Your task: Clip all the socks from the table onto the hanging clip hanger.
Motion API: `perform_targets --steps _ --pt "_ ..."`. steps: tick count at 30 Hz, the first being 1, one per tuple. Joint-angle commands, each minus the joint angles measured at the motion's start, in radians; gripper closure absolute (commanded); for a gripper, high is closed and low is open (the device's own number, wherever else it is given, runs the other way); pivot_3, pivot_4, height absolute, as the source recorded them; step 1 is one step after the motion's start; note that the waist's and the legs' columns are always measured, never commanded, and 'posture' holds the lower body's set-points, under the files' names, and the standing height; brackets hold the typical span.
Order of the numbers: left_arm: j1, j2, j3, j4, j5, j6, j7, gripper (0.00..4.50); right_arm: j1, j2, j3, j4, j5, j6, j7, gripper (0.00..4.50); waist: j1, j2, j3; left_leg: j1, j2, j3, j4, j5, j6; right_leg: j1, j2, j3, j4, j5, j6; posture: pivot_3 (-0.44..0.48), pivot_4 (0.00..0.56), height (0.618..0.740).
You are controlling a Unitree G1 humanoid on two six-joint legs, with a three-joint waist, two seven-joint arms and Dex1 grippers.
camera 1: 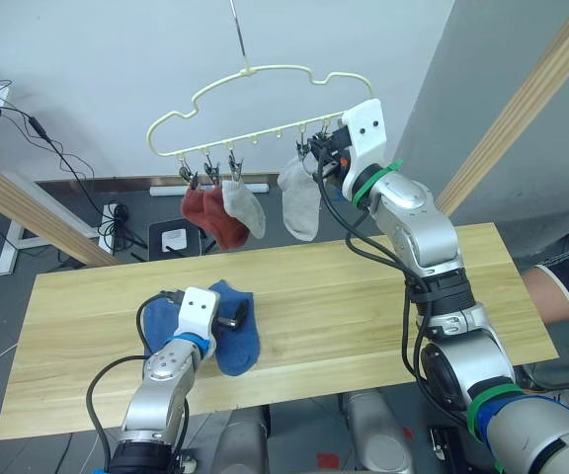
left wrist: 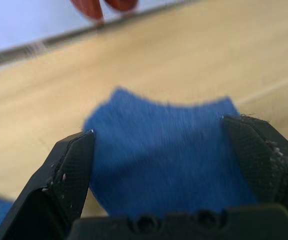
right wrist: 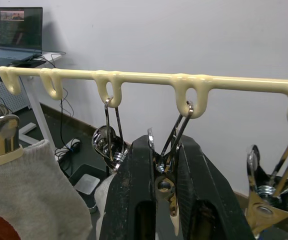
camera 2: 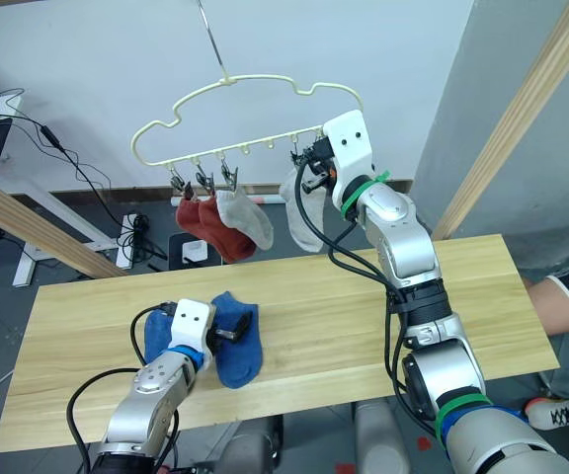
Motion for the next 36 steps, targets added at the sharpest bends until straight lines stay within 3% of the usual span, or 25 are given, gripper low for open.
perform_targets --steps 1,14,23,31,36 --pt "0.012 -0.003 -0.016 0.004 0.027 0.0 -0.001 0.6 -0.013 0.004 -0.003 -0.052 0.013 -0.005 0.003 4.31 0.0 0.0 0.0 0.0 0.0 0.0 0.0 0.0 0.0 0.0 0.0 0.0 0.0 0.0 0.0 -0.182 0.31 0.74" --pt "0.005 0.024 -0.041 0.021 0.103 -0.142 -0.049 4.48 -0.011 0.011 -0.004 -0.056 0.013 0.0 -0.006 4.31 0.0 0.0 0.0 0.0 0.0 0.0 0.0 0.0 0.0 0.0 0.0 0.0 0.001 0.0 0.0 -0.181 0.315 0.74" --pt "-0.199 -0.043 -0.216 -0.068 0.079 -0.273 -0.252 4.5 -0.011 0.004 -0.009 -0.061 0.015 0.006 -0.006 4.31 0.003 0.0 0.0 -0.001 0.0 0.0 0.0 0.0 0.0 0.001 0.0 -0.001 -0.001 0.0 0.0 -0.195 0.317 0.74" --pt "-0.468 -0.195 -0.224 0.151 0.212 -0.392 -0.061 4.5 -0.013 0.003 -0.009 -0.074 0.018 0.018 -0.007 4.31 -0.004 0.0 0.0 -0.001 0.0 0.0 0.0 0.0 0.0 0.001 0.0 0.0 -0.001 0.0 0.0 -0.2 0.315 0.74" --pt "-0.543 -0.239 -0.227 0.281 0.281 -0.482 0.046 4.5 -0.011 0.006 -0.008 -0.084 0.018 0.028 -0.009 4.31 -0.005 0.0 0.0 -0.001 -0.001 0.0 0.0 0.0 0.0 0.0 0.0 0.0 -0.002 0.0 0.0 -0.209 0.317 0.74"
